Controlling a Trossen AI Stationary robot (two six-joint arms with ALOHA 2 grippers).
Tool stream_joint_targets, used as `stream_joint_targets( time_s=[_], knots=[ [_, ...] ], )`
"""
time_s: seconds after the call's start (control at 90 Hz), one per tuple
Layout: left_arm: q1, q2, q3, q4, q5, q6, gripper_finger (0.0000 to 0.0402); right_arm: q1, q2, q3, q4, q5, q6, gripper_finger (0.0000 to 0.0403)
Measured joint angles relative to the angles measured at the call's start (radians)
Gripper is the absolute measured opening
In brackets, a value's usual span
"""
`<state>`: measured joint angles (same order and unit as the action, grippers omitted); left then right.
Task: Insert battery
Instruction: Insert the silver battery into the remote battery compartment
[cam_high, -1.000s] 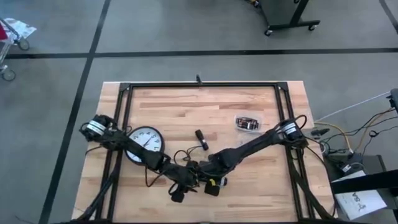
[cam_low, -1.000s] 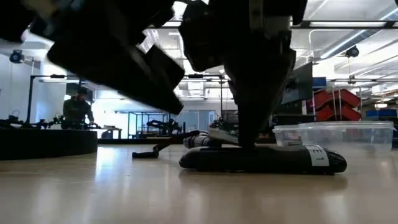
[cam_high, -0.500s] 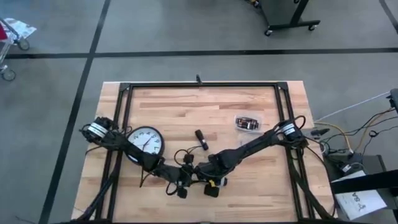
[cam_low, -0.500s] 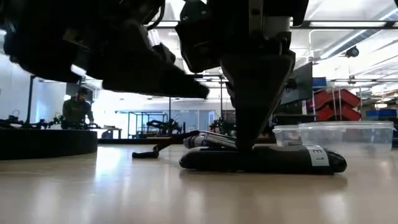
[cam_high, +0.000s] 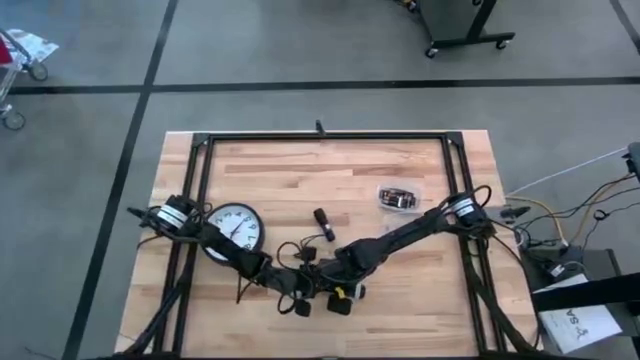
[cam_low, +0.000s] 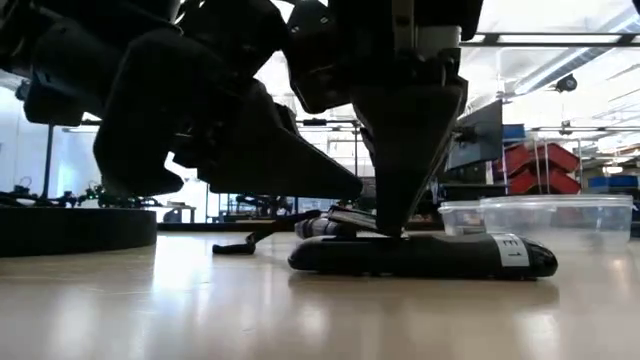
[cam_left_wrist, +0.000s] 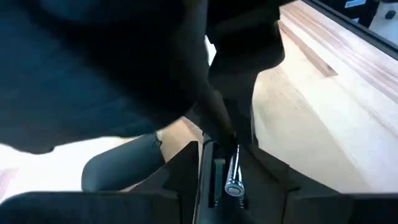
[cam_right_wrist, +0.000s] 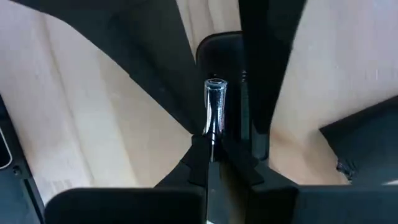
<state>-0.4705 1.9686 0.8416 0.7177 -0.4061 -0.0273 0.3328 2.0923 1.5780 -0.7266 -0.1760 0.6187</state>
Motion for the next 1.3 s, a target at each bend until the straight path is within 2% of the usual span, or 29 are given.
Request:
stream_joint_targets(
  time_s=[0.322,0.811,1.3],
  knots=[
    [0.012,0.004,0.0,-0.025,-0.007,0.001,0.0097,0.0,-0.004,0.002,-0.042,-0.002,0.009,0.0001],
    [0.018,0.021,-0.002,0.054,-0.006,-0.032,0.0097,0.003,-0.009,0.005,-0.04,-0.034,0.005,0.0001],
    [0.022,0.051,-0.003,0.049,-0.002,-0.045,0.0097,0.003,-0.011,0.007,-0.04,-0.034,0.009,0.0001]
  ],
)
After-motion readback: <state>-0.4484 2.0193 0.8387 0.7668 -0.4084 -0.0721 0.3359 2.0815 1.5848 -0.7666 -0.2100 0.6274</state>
